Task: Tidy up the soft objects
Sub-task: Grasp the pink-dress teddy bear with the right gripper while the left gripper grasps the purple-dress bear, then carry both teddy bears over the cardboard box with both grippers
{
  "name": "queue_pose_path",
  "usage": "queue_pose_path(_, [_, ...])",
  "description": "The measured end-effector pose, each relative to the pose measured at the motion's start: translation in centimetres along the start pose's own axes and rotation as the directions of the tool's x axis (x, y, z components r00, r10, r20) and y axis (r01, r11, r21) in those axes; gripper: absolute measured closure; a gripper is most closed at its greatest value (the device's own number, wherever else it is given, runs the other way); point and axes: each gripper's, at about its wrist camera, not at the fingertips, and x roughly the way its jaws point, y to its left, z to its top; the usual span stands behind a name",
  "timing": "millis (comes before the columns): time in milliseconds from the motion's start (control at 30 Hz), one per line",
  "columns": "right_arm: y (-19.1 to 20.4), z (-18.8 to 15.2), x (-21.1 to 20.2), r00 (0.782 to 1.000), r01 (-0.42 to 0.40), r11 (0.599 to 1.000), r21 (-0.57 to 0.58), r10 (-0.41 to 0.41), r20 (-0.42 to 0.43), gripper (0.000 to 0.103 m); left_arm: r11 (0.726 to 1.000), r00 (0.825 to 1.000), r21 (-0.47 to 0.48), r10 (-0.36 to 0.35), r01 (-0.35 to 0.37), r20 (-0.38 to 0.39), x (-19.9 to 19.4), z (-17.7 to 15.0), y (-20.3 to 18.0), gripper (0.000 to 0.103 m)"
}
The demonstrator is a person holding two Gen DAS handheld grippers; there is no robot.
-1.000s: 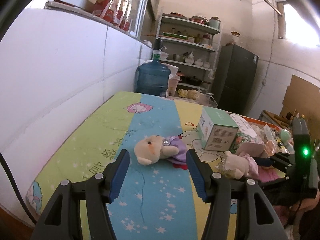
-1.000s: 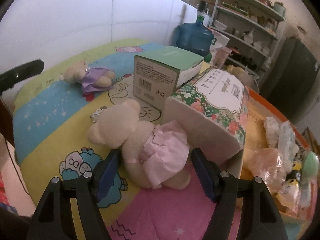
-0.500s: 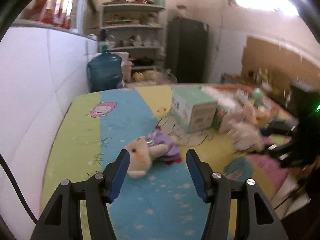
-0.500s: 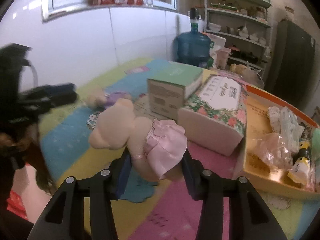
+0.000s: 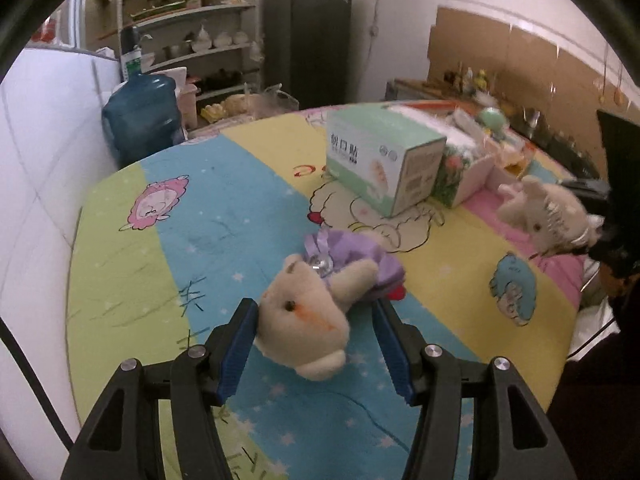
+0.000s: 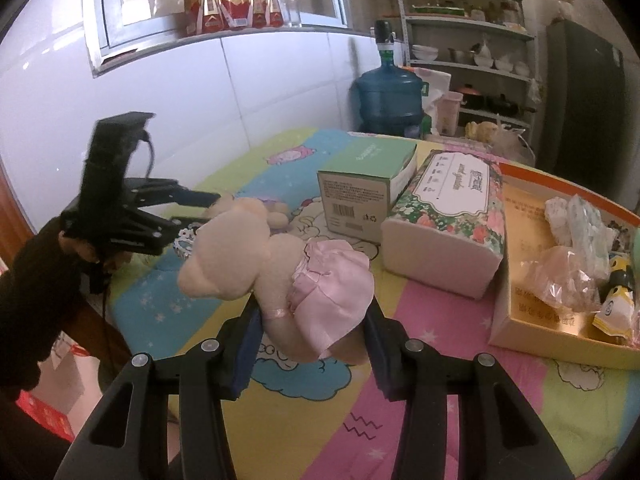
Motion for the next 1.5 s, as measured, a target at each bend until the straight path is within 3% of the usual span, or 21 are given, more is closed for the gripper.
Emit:
queue_pose_path(133, [-0.4, -0.1, 0.1, 1.0, -0.001, 1.0, 0.012, 0.001, 0.0, 0.054, 1.0, 0.999, -0.015, -0.009, 0.008, -0.048, 1.3, 0.4, 0.4, 0.044])
queue_pose_path(200, [-0.5, -0.1, 0.2, 1.0, -0.002, 1.0, 0.015, 0.002, 0.001, 0.054, 1.0, 0.997, -0.011, 0.023, -0.024, -0.07, 1.8, 0.4, 0.2, 0.047])
queue_pose_path(267, [-0.5, -0.2, 0.2, 1.0, -0.002, 1.0, 0.02, 0.002, 0.002, 0.054, 0.999, 0.998, -0.01, 0.044, -0.044, -0.054, 1.6, 0.3, -0.2, 0.056])
queue_pose_path(533, [-0.8, -0.2, 0.4, 1.0, 0.003, 0.999, 0.037, -0.003, 0.004, 0.054, 0.99, 0.998, -0.138, 0.0, 0.008, 0.059, -0.2, -0.3, -1.0, 0.057])
queue_pose_path(733, [-0.4, -0.1, 0.1, 1.0, 0.003, 1.0, 0.029, -0.003, 0.016, 0.054, 0.978, 0.99, -0.207, 0.058, -0.031, 0.127, -2.1, -0.7, -3.2, 0.057])
queue_pose_path(833, [-0.2, 0.0, -0.3, 1.0, 0.006, 1.0, 0.027, -0.007, 0.027, 0.054, 0.973, 0.982, -0.215, 0.12, -0.088, 0.144, -2.8, -0.6, -4.7, 0.057])
queue_pose_path(1000, [-0.2, 0.1, -1.4, 0.998, 0.016, 0.999, 0.036, -0.018, 0.057, 0.054, 0.938, 0.963, -0.324, 0.193, -0.125, 0.187, -4.3, -0.5, -6.1, 0.057])
queue_pose_path(1100, [-0.3, 0.1, -2.2, 0.997, 0.028, 0.999, 0.044, -0.031, 0.075, 0.054, 0.893, 0.951, -0.421, 0.252, -0.157, 0.179, -4.6, -0.5, -6.2, 0.057])
queue_pose_path(1267, [-0.4, 0.0, -3.7, 0.993, 0.055, 0.997, 0.048, -0.06, 0.102, 0.054, 0.848, 0.93, -0.488, 0.324, -0.205, 0.173, -4.9, -0.1, -7.1, 0.057])
queue_pose_path(1500, [-1.4, -0.2, -5.4, 0.987, 0.082, 0.994, 0.073, -0.092, 0.135, 0.054, 0.83, 0.901, -0.49, 0.394, -0.266, 0.179, -4.9, 1.0, -9.8, 0.057])
